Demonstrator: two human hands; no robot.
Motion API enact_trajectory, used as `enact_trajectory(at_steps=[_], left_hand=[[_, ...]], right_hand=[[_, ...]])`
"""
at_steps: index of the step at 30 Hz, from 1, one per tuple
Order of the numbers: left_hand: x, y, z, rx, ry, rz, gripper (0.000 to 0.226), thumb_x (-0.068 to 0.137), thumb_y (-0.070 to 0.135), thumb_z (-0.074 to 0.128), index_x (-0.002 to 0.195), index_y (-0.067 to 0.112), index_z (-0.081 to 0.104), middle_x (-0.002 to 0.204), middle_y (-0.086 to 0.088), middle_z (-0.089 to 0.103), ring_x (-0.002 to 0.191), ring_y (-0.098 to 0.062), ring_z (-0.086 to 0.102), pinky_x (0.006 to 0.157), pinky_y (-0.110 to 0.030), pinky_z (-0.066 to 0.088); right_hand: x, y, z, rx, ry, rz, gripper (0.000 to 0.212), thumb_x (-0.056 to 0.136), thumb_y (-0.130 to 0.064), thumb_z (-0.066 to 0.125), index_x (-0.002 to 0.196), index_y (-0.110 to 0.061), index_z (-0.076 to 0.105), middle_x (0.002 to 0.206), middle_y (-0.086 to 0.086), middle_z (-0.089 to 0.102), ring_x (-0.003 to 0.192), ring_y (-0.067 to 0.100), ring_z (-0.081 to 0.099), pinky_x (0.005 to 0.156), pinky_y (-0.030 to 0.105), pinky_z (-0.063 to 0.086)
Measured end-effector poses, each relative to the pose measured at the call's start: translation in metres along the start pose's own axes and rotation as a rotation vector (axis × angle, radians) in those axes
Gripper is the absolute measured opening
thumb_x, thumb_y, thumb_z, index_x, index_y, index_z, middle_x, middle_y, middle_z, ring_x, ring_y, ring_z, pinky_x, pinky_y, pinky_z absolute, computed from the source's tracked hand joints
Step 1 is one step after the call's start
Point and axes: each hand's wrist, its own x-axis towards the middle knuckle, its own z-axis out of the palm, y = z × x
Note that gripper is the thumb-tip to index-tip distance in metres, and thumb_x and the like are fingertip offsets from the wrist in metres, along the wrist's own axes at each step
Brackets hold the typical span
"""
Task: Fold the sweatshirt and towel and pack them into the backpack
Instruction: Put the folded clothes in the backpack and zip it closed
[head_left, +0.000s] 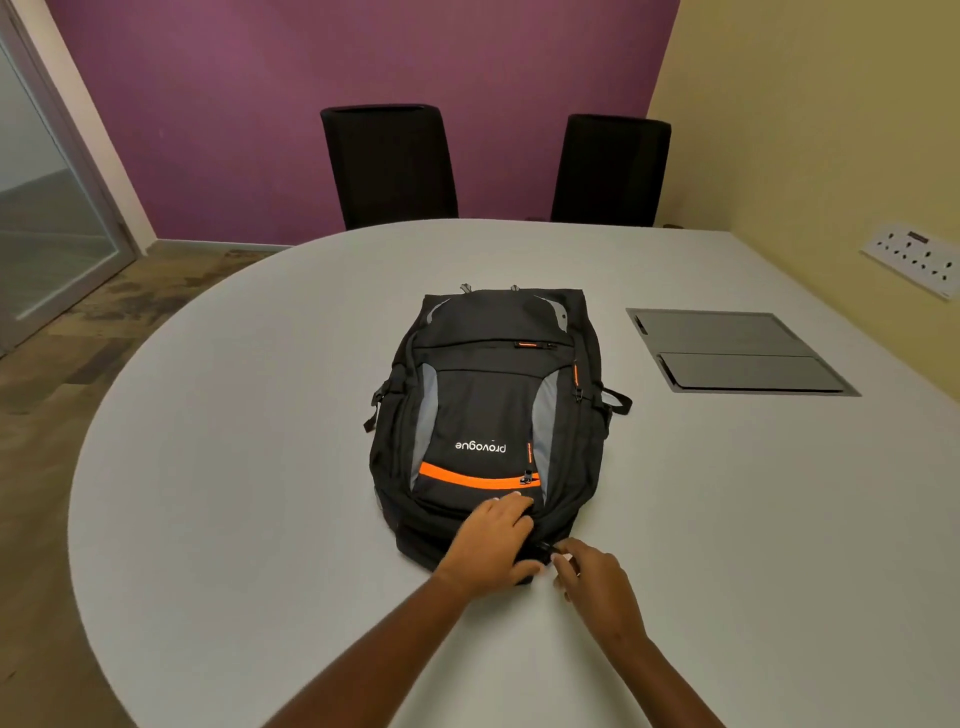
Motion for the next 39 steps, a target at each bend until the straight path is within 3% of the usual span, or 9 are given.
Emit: enact_trajectory(at_steps=[3, 6, 10, 19, 25, 30, 33, 36, 39], left_hand=[[0.005, 0.01, 0.005, -0.025, -0.029, -0.069, 0.048, 0.04, 0.052, 0.088, 0.077, 0.024, 0.075, 0.098, 0.005, 0.072, 0.09, -0.01, 0.069, 0.078, -0.02, 0.054], [0.007, 0.006, 0.001, -0.039, -0.012, -0.063, 0.041, 0.085, 0.025, 0.064, 0.121, 0.005, 0.059, 0.14, -0.011, 0.046, 0.129, -0.026, 0.043, 0.109, -0.032, 0.033], [-0.002, 0.004, -0.007, -0.083, 0.025, -0.07, 0.041, 0.094, 0.026, 0.049, 0.131, 0.008, 0.05, 0.149, -0.005, 0.034, 0.135, -0.022, 0.034, 0.113, -0.03, 0.024], [-0.038, -0.015, -0.009, -0.255, 0.05, -0.013, 0.024, 0.089, 0.026, 0.056, 0.093, 0.003, 0.064, 0.136, -0.003, 0.049, 0.122, -0.018, 0.048, 0.099, -0.018, 0.032], [-0.024, -0.001, -0.012, -0.127, 0.171, -0.03, 0.033, 0.072, 0.052, 0.045, 0.061, 0.024, 0.059, 0.08, 0.008, 0.063, 0.069, -0.009, 0.062, 0.059, -0.023, 0.055], [0.018, 0.036, -0.02, -0.042, 0.087, -0.14, 0.046, 0.076, 0.053, 0.062, 0.097, 0.013, 0.066, 0.132, -0.012, 0.054, 0.124, -0.03, 0.051, 0.099, -0.04, 0.044], [0.039, 0.053, -0.028, 0.036, 0.012, -0.168, 0.045, 0.067, 0.051, 0.076, 0.093, 0.014, 0.071, 0.138, -0.013, 0.05, 0.132, -0.029, 0.044, 0.103, -0.039, 0.041], [0.057, 0.049, -0.02, 0.023, -0.04, -0.106, 0.029, 0.094, 0.025, 0.052, 0.111, 0.005, 0.063, 0.156, -0.013, 0.013, 0.146, -0.028, 0.007, 0.117, -0.039, 0.013], [0.068, 0.048, -0.018, -0.043, -0.066, -0.109, 0.029, 0.096, 0.021, 0.047, 0.111, 0.003, 0.064, 0.158, -0.01, 0.004, 0.146, -0.025, 0.002, 0.117, -0.039, 0.008]], right_hand=[[-0.006, 0.001, 0.006, -0.046, -0.008, -0.015, 0.032, 0.097, -0.027, 0.042, 0.122, -0.012, 0.056, 0.107, 0.007, 0.068, 0.096, 0.018, 0.064, 0.081, 0.02, 0.045], [-0.009, 0.002, 0.003, -0.134, 0.027, -0.025, 0.034, 0.1, -0.028, 0.035, 0.125, -0.014, 0.052, 0.111, 0.005, 0.066, 0.099, 0.017, 0.062, 0.074, 0.018, 0.04], [0.001, 0.0, -0.017, -0.288, 0.108, -0.07, 0.034, 0.101, -0.027, 0.029, 0.121, -0.014, 0.052, 0.112, 0.005, 0.064, 0.102, 0.02, 0.06, 0.069, 0.02, 0.03], [0.045, 0.02, -0.053, -0.392, 0.145, 0.038, 0.031, 0.101, -0.023, 0.031, 0.113, -0.009, 0.056, 0.106, 0.011, 0.064, 0.097, 0.028, 0.061, 0.067, 0.027, 0.034], [0.043, 0.017, -0.049, -0.302, 0.186, 0.011, 0.031, 0.1, -0.022, 0.033, 0.109, -0.006, 0.058, 0.1, 0.012, 0.066, 0.091, 0.028, 0.062, 0.064, 0.025, 0.032], [0.029, 0.023, -0.043, -0.268, 0.215, -0.088, 0.032, 0.1, -0.026, 0.034, 0.108, -0.009, 0.06, 0.097, 0.007, 0.066, 0.074, 0.016, 0.051, 0.051, 0.017, 0.026], [0.025, 0.027, -0.042, -0.289, 0.216, -0.104, 0.033, 0.1, -0.027, 0.033, 0.106, -0.009, 0.06, 0.083, 0.001, 0.056, 0.071, 0.013, 0.042, 0.047, 0.012, 0.022], [0.032, 0.034, -0.051, -0.342, 0.208, -0.071, 0.03, 0.1, -0.024, 0.032, 0.106, -0.01, 0.058, 0.084, 0.0, 0.054, 0.072, 0.015, 0.042, 0.046, 0.015, 0.021], [0.047, 0.037, -0.06, -0.389, 0.209, -0.05, 0.03, 0.1, -0.024, 0.032, 0.105, -0.01, 0.058, 0.09, 0.003, 0.062, 0.077, 0.02, 0.051, 0.055, 0.024, 0.028]])
